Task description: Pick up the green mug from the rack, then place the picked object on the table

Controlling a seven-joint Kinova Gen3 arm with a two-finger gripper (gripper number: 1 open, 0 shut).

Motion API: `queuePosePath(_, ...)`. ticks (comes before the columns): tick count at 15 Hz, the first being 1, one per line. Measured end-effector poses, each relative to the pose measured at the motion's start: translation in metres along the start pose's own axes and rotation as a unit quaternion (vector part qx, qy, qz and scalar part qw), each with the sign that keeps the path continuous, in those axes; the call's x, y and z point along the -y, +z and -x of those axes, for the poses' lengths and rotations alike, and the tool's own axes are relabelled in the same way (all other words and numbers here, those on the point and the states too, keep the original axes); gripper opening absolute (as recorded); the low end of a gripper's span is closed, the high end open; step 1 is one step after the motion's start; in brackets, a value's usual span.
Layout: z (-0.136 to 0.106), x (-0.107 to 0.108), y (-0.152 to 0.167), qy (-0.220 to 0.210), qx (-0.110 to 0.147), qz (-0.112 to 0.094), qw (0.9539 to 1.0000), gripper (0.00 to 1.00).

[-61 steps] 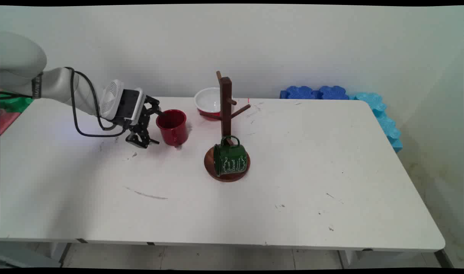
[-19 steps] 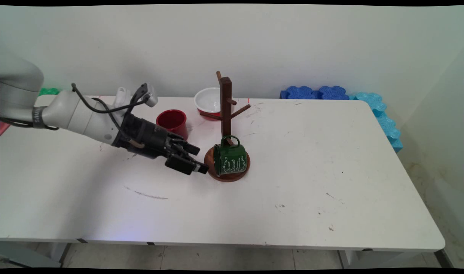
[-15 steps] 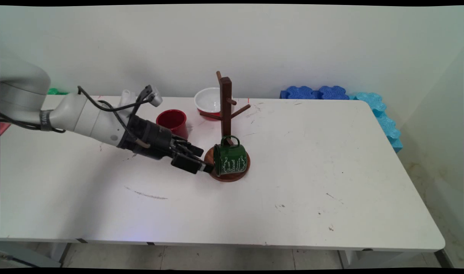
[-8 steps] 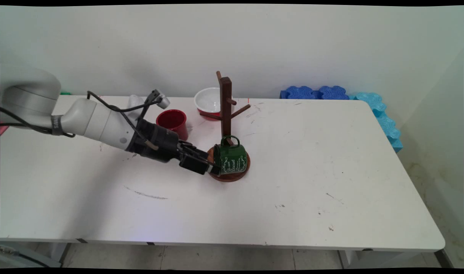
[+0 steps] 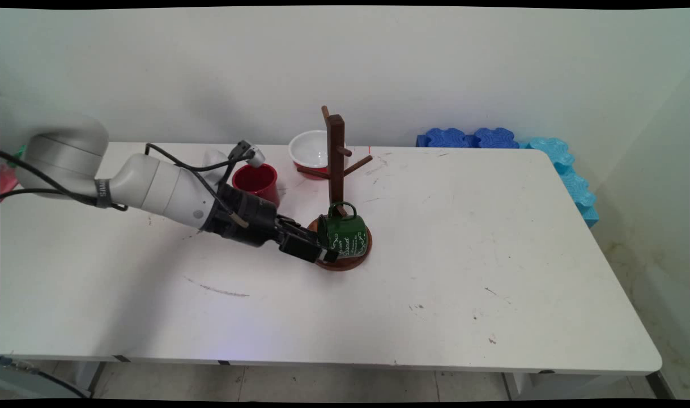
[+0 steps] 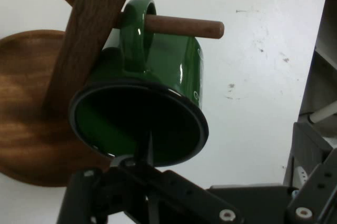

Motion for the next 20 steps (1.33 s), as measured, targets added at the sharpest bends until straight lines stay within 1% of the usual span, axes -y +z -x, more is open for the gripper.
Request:
queuePosePath(3, 0.0, 0.0, 0.006, -0.003, 0.001, 0.001, 1.0, 1.0)
queuePosePath(4, 0.0, 0.0, 0.008, -0.004, 0.001, 0.001, 1.0, 0.0)
queuePosePath(15, -0.001, -0.001, 0.018, 0.001, 0.0, 0.005, 1.0, 0.0)
queuePosePath(20, -0.005, -0.002, 0.019, 0.011, -0.002, 0.007, 0.9999, 0.0)
